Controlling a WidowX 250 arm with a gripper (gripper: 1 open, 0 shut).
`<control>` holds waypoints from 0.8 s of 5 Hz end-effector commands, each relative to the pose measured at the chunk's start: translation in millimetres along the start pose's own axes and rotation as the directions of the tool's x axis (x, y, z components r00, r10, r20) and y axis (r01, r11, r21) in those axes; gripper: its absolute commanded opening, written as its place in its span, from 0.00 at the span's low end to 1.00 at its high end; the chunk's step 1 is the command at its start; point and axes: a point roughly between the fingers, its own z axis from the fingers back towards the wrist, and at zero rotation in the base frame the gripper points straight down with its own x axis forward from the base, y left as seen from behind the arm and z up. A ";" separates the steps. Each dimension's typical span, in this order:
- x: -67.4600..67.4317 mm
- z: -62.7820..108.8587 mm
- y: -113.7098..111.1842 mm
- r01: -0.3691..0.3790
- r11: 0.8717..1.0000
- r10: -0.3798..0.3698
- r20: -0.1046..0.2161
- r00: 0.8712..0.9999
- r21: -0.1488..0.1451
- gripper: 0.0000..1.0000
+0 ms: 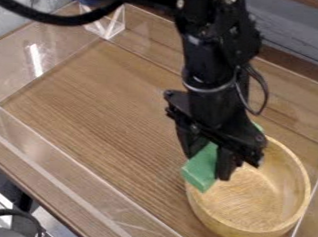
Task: Put the green block in the brown bowl
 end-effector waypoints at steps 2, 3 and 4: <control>4.6 -5.7 -15.3 0.004 1.000 -0.004 0.039 0.999 0.000 0.00; 3.5 -15.3 -23.6 0.010 1.000 -0.010 0.035 0.999 0.001 0.00; 3.9 -26.3 -29.7 0.015 1.000 -0.015 0.031 0.999 0.006 0.00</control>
